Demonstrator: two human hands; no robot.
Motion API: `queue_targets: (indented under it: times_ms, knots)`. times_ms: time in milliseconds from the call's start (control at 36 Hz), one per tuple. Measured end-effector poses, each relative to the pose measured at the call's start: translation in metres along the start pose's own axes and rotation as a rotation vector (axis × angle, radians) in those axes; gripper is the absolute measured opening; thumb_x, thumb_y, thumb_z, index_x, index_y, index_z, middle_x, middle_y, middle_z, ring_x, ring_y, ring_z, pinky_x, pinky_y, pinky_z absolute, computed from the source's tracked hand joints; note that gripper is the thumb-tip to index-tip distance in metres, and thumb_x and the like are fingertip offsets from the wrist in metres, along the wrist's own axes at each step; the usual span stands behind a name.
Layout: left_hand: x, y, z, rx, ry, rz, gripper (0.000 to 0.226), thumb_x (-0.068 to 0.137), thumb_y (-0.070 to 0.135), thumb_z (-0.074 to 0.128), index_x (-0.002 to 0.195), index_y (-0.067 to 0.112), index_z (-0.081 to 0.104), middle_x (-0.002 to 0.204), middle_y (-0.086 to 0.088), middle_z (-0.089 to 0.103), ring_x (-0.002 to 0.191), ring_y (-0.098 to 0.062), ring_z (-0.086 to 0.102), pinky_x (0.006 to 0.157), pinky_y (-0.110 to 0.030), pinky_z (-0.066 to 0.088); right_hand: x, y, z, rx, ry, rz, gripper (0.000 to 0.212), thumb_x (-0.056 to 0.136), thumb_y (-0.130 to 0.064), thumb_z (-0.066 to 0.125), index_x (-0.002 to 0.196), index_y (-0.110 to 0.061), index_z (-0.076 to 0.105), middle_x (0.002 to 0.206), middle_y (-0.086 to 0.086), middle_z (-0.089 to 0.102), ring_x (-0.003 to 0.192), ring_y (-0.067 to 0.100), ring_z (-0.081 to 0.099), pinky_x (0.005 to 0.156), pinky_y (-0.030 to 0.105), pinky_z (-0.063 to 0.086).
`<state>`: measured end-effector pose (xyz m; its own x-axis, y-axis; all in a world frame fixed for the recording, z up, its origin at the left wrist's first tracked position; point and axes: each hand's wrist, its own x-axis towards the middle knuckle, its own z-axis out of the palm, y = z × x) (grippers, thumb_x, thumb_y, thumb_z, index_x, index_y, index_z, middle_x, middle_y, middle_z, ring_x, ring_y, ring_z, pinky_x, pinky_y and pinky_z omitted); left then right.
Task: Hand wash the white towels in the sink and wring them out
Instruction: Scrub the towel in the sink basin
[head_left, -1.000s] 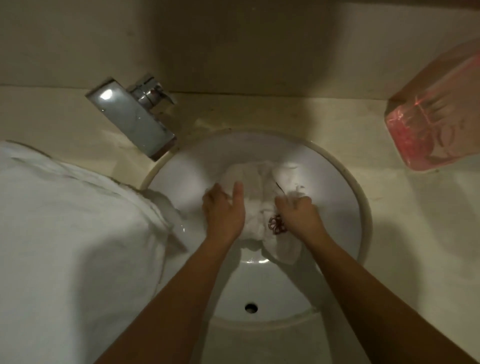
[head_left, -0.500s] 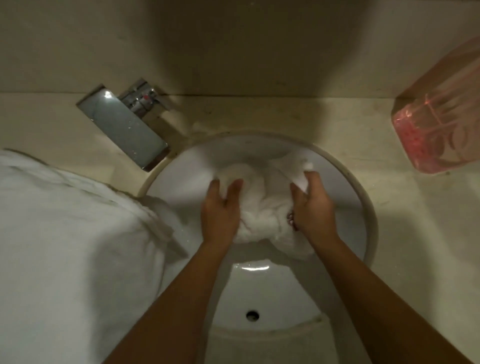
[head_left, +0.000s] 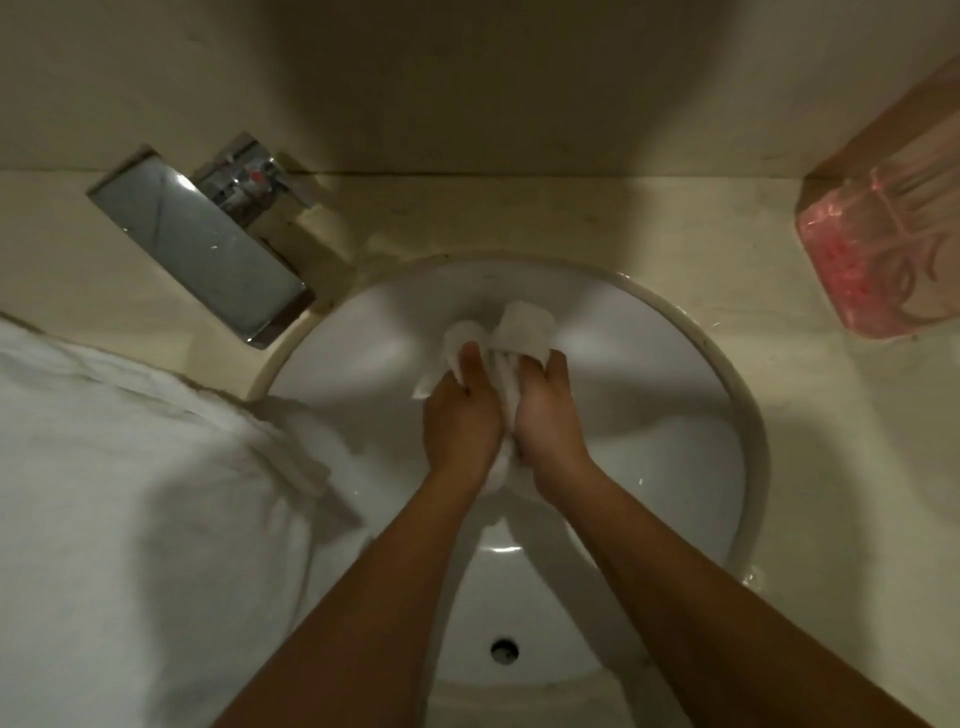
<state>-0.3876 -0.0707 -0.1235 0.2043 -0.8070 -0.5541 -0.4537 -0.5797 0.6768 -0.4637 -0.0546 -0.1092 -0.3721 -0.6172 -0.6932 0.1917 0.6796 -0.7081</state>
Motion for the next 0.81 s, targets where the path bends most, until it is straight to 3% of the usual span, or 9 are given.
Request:
queue_targets:
  times_ms: [83, 222, 306, 389, 472, 528, 639, 722, 806]
  knots:
    - [-0.011, 0.002, 0.002, 0.02, -0.049, 0.063, 0.067, 0.112, 0.055, 0.024, 0.088, 0.016, 0.073, 0.072, 0.002, 0.066, 0.083, -0.023, 0.07, 0.066, -0.028, 0.043, 0.014, -0.006, 0.003, 0.048, 0.028, 0.041, 0.022, 0.111, -0.037, 0.042, 0.122, -0.024, 0.057, 0.109, 0.008, 0.072, 0.103, 0.03, 0.072, 0.098, 0.052, 0.059]
    - [0.003, 0.004, -0.009, -0.017, 0.065, -0.007, 0.076, 0.112, 0.056, 0.02, 0.127, 0.003, 0.072, 0.122, -0.022, 0.073, 0.119, -0.037, 0.067, 0.098, -0.035, 0.048, -0.004, 0.009, 0.006, -0.022, -0.064, -0.015, 0.034, 0.113, -0.043, 0.043, 0.139, -0.024, 0.054, 0.117, 0.007, 0.073, 0.105, 0.027, 0.073, 0.084, 0.04, 0.061]
    - [-0.011, 0.004, 0.0, -0.05, 0.012, -0.03, 0.072, 0.112, 0.053, 0.026, 0.119, 0.0, 0.074, 0.114, -0.025, 0.074, 0.111, -0.038, 0.07, 0.09, -0.033, 0.049, 0.008, 0.011, -0.006, -0.072, -0.01, -0.055, 0.029, 0.113, -0.037, 0.042, 0.131, -0.021, 0.058, 0.115, 0.006, 0.073, 0.105, 0.026, 0.073, 0.086, 0.037, 0.061]
    - [-0.023, 0.006, 0.006, -0.046, -0.023, 0.033, 0.067, 0.113, 0.048, 0.031, 0.11, 0.0, 0.077, 0.103, -0.022, 0.076, 0.101, -0.033, 0.072, 0.079, -0.028, 0.046, 0.023, 0.0, -0.008, -0.033, 0.013, -0.037, 0.023, 0.113, -0.028, 0.043, 0.121, -0.019, 0.062, 0.104, 0.002, 0.074, 0.095, 0.016, 0.074, 0.074, 0.024, 0.059]
    - [-0.007, 0.01, -0.008, -0.002, 0.048, 0.027, 0.073, 0.113, 0.052, 0.023, 0.118, 0.0, 0.075, 0.114, -0.022, 0.075, 0.111, -0.034, 0.07, 0.087, -0.03, 0.046, 0.001, 0.005, -0.008, 0.016, -0.067, -0.021, 0.014, 0.112, -0.031, 0.048, 0.11, -0.028, 0.061, 0.103, 0.0, 0.071, 0.079, 0.007, 0.068, 0.065, 0.024, 0.052]
    - [0.006, 0.012, -0.014, 0.03, 0.062, -0.002, 0.079, 0.112, 0.055, 0.019, 0.115, -0.001, 0.074, 0.116, -0.026, 0.073, 0.114, -0.04, 0.068, 0.095, -0.038, 0.05, -0.023, 0.013, -0.005, 0.066, -0.101, -0.008, 0.015, 0.113, -0.033, 0.05, 0.125, -0.034, 0.057, 0.107, 0.0, 0.067, 0.08, 0.003, 0.063, 0.068, 0.019, 0.051]
    - [0.003, 0.02, -0.011, -0.05, -0.007, -0.065, 0.074, 0.113, 0.053, 0.021, 0.124, -0.001, 0.07, 0.125, -0.024, 0.071, 0.124, -0.038, 0.064, 0.09, -0.028, 0.041, -0.012, 0.003, -0.001, -0.038, -0.007, -0.13, 0.031, 0.111, -0.036, 0.047, 0.138, -0.022, 0.054, 0.117, 0.009, 0.072, 0.105, 0.02, 0.071, 0.094, 0.04, 0.055]
    - [-0.01, 0.018, -0.006, -0.118, -0.049, -0.079, 0.069, 0.113, 0.053, 0.023, 0.134, 0.002, 0.065, 0.113, -0.012, 0.069, 0.113, -0.026, 0.065, 0.082, -0.022, 0.036, 0.019, -0.01, -0.011, -0.056, 0.04, -0.086, 0.02, 0.114, -0.026, 0.039, 0.116, -0.016, 0.055, 0.1, 0.003, 0.068, 0.09, 0.012, 0.069, 0.074, 0.031, 0.051]
    - [-0.019, 0.016, -0.006, -0.168, -0.059, -0.066, 0.064, 0.111, 0.059, 0.024, 0.122, 0.012, 0.067, 0.102, -0.006, 0.071, 0.096, -0.016, 0.067, 0.079, -0.026, 0.044, 0.028, -0.008, -0.02, -0.076, 0.001, -0.044, 0.024, 0.114, -0.03, 0.038, 0.12, -0.018, 0.057, 0.106, 0.002, 0.07, 0.093, 0.009, 0.068, 0.071, 0.02, 0.05]
